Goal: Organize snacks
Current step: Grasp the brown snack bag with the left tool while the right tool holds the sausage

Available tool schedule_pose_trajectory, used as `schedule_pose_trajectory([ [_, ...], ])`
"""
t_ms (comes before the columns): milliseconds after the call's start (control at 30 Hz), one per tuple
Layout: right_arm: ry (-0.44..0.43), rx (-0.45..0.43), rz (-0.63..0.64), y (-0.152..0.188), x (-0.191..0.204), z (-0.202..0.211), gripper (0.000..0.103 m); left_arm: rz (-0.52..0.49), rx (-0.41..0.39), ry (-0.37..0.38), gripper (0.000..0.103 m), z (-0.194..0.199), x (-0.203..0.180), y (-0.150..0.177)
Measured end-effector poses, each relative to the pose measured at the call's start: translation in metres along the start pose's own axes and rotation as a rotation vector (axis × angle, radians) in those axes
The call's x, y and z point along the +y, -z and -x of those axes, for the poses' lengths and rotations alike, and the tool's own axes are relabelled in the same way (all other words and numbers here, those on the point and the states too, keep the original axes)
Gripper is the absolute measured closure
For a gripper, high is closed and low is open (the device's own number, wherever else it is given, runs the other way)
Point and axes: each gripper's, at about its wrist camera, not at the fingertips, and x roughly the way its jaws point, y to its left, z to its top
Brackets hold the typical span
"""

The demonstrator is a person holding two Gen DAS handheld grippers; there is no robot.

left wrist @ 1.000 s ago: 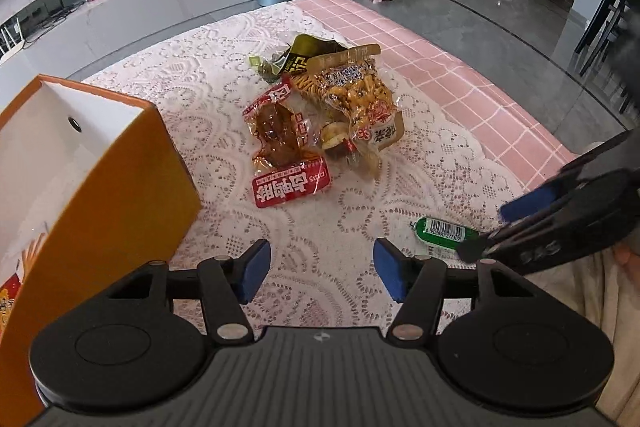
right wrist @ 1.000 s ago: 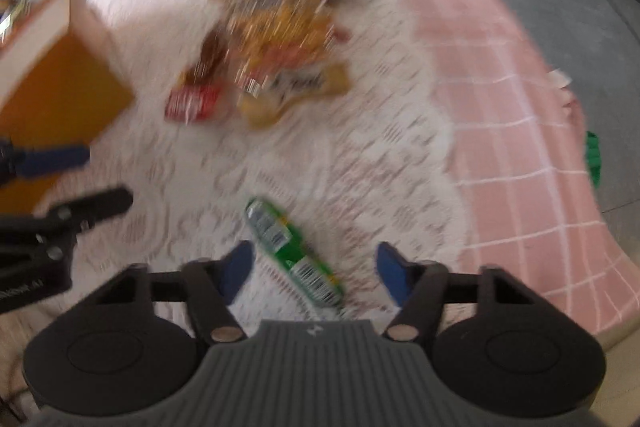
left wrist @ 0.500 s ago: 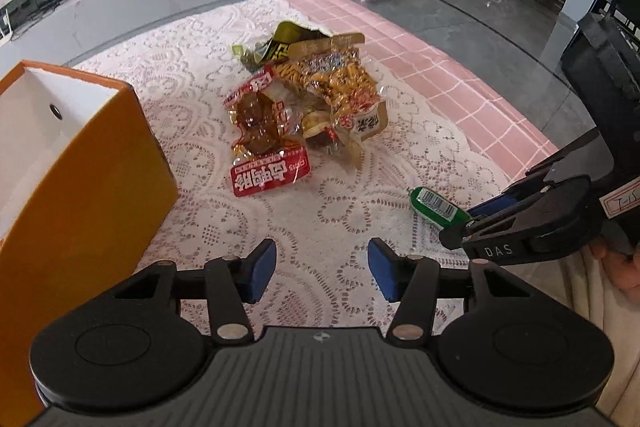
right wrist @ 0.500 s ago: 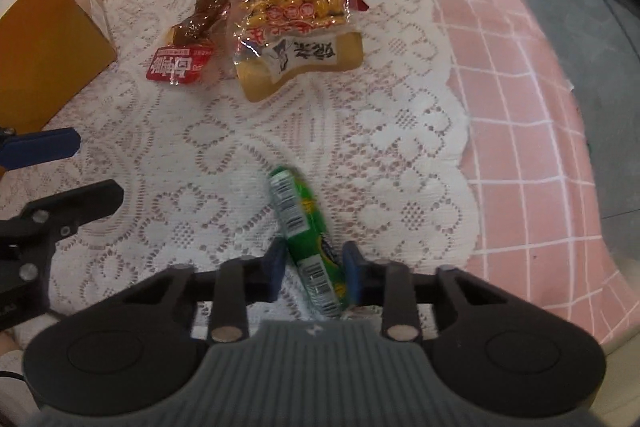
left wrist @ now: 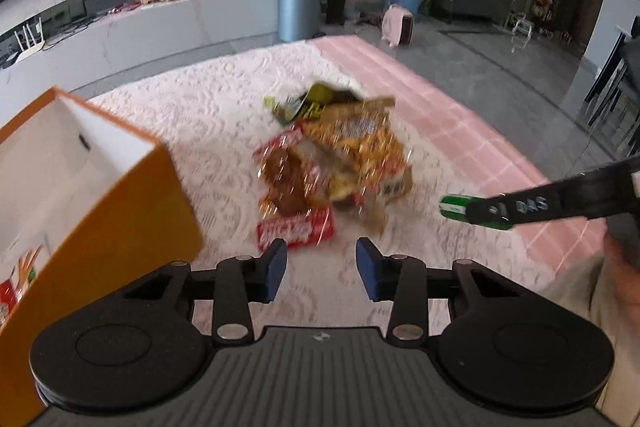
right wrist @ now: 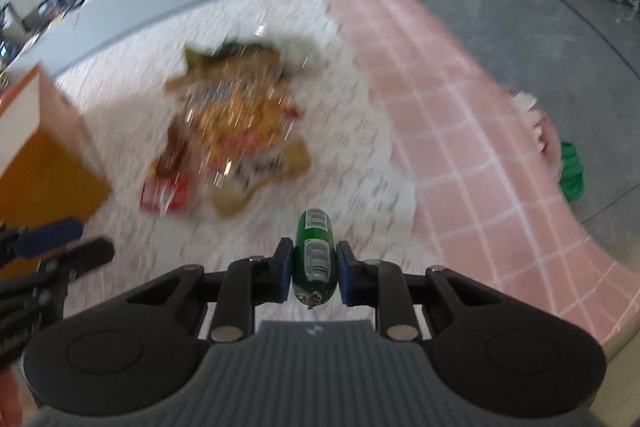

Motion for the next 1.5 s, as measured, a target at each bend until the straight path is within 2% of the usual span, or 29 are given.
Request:
schedule_pose_trajectory([
  [67,0.000,-0.036,-0.043,-0.010,-0.004,-0.004,0.083,0.012,-0.037,0.020,0.025,-0.002,0.001,-0.006],
  [167,-0.014,-0.070,-0.124,-0.017,-0.012,-0.013,0.083,0.018,-0.070,0.049,0.025,-0.007,0.001,-0.013],
  [367,-0.058,-0.099,-0.264,-0.013,-0.035,-0.024,0.083,0.027,-0.067,0.088,0.025,-0.032,-0.002,-0.024],
  [500,-0.076,-0.124,-0.286,-0.011,-0.037,-0.026,0.083,0.067,-0.066,0.101,0.025,-0.055,-0.001,-0.032],
  [700,-0.126,-0.072,-0.286,-0.015,-0.036,-0.046,0.083,0.111,-0.037,0.138,0.025,-0.084,0.003,-0.043],
  [833,-0.153,0.031,-0.287,-0.017,-0.035,-0.065,0.083,0.093,-0.037,0.140,0.025,-0.097,-0.001,-0.047],
  [1000,-0.182,0.031,-0.285,-0.018,-0.034,-0.069,0.083,0.093,-0.029,0.158,0.031,-0.106,-0.009,-0.047],
  [1067,-0.199,0.032,-0.302,-0.019,-0.037,-0.070,0.083,0.084,-0.035,0.154,0.041,-0.105,-0.013,-0.047],
  [1133,-0.205,0.032,-0.306,-0.018,-0.038,-0.070,0.083,0.081,-0.042,0.152,0.046,-0.100,-0.015,-0.046],
  [1233,-0.203,0.031,-0.297,-0.020,-0.036,-0.071,0.083,0.080,-0.052,0.175,0.059,-0.090,-0.016,-0.046],
  [1400,-0.209,0.032,-0.297,-0.019,-0.035,-0.071,0.083,0.102,-0.051,0.171,0.064,-0.083,-0.017,-0.045],
  [1500,-0.216,0.034,-0.294,-0.018,-0.036,-0.070,0.083,0.123,-0.073,0.189,0.074,-0.070,-0.017,-0.044],
])
